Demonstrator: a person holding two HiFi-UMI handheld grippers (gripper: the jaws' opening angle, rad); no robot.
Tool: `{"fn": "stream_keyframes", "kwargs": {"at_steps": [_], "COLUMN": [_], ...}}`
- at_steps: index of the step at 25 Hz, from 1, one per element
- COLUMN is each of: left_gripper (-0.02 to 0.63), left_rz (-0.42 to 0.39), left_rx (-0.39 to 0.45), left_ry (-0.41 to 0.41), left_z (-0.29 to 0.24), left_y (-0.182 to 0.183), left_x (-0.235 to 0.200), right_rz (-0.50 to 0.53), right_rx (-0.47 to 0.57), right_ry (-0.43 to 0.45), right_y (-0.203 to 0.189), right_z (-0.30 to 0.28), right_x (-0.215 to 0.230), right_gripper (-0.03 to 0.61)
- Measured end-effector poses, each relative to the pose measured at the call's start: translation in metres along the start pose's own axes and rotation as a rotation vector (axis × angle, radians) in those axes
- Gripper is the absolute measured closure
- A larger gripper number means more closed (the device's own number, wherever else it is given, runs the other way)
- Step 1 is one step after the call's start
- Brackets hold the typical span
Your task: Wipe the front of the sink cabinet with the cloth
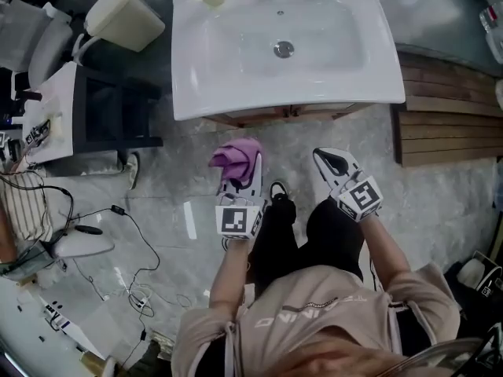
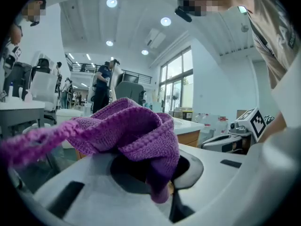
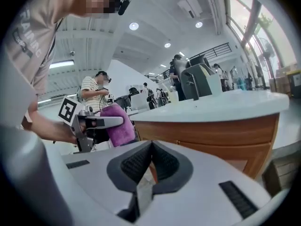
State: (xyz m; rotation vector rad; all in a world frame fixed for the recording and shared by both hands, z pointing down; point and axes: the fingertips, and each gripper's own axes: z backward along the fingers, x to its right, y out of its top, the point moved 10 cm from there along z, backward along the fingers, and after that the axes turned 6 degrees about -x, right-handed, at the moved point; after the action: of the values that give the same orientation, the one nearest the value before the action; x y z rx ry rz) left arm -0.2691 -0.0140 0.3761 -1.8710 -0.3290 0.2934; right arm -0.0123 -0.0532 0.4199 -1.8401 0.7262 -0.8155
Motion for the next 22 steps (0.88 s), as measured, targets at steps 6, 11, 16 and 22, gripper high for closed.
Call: {"fn": "stream_keyframes", "kwargs": {"at_steps": [6, 11, 16, 22], "left_gripper": [0.563, 0.563, 0.563, 0.563], "left_rz": [-0.025, -0.041, -0.027, 0.047], "left_rx": [-0.014, 0.020, 0.050, 0.097], "left_ry": [-0.023, -0.011, -0.015, -0.024], "left_z": [0.033, 0.062, 0.097, 0.115], "left_y": [0.085, 0.156, 0.209, 0.243], "left_x": [0.004, 0.009, 0.002, -0.014], "right_rz": [0.128, 0.157, 0.060, 0.005], "right_rx": [-0.028, 0.009, 0.094, 0.179], "right_ry": [-0.008, 0.016, 0.043, 0.015], "right_y": [0.103, 0.179, 0.243, 0.299], "right_z": [0.019, 0.046, 0.071, 0.086], "right_x": [-0.038, -0.066, -0.095, -0.106], "right_gripper": [0.566, 0.566, 0.566, 0.566]}}
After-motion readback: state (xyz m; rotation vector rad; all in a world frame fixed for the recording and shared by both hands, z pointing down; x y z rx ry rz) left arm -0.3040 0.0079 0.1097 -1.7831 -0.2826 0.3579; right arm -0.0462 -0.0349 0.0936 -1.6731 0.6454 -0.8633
